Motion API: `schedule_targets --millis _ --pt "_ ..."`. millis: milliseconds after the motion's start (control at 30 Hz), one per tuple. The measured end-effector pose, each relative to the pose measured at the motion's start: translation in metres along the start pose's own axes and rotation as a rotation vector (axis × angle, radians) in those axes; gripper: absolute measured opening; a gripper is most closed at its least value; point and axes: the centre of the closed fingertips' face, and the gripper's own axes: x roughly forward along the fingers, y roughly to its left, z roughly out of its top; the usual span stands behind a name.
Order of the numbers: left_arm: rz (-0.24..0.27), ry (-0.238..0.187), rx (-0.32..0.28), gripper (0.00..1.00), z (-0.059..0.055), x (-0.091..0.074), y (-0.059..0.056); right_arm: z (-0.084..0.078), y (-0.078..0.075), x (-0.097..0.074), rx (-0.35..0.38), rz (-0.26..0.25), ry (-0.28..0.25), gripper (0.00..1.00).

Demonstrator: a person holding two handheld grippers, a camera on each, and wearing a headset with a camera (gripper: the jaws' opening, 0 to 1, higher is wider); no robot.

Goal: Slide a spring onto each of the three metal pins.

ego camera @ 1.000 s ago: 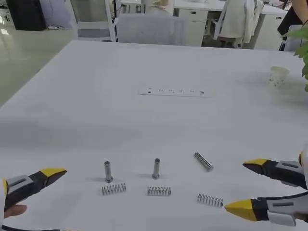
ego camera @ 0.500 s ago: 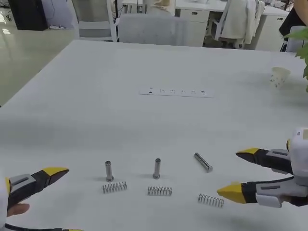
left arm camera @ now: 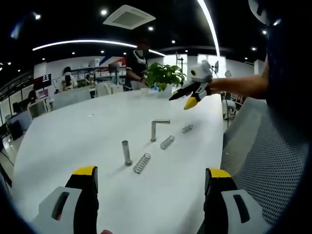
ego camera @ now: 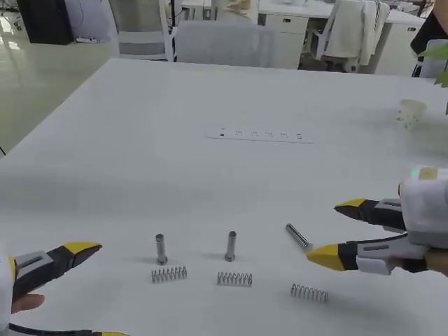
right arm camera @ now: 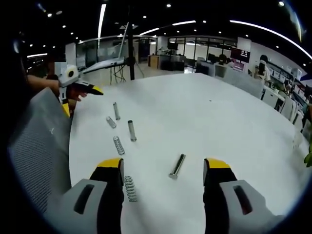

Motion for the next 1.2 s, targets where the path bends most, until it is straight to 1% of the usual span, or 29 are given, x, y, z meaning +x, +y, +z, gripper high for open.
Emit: schedule_targets --millis 200,433,667,1200 --pt "0.001 -0.001 -0.004 0.88 -0.001 0.0 0.0 0.002 -0.006 0.009 0.002 -0.011 0.01 0.65" --pt "0.0 -0.002 -0.007 0.87 -0.002 0.0 0.001 0.0 -0.012 0.019 0.005 -0.02 0.028 0.62" --pt "0.002 -0.003 -0.009 0.87 -0.003 0.0 0.001 -0.004 -0.02 0.029 0.026 -0.03 0.055 0.59" --pt "0.009 -0.002 -0.014 0.87 -0.004 -0.001 0.003 -0.009 -0.027 0.051 0.046 -0.038 0.111 0.54"
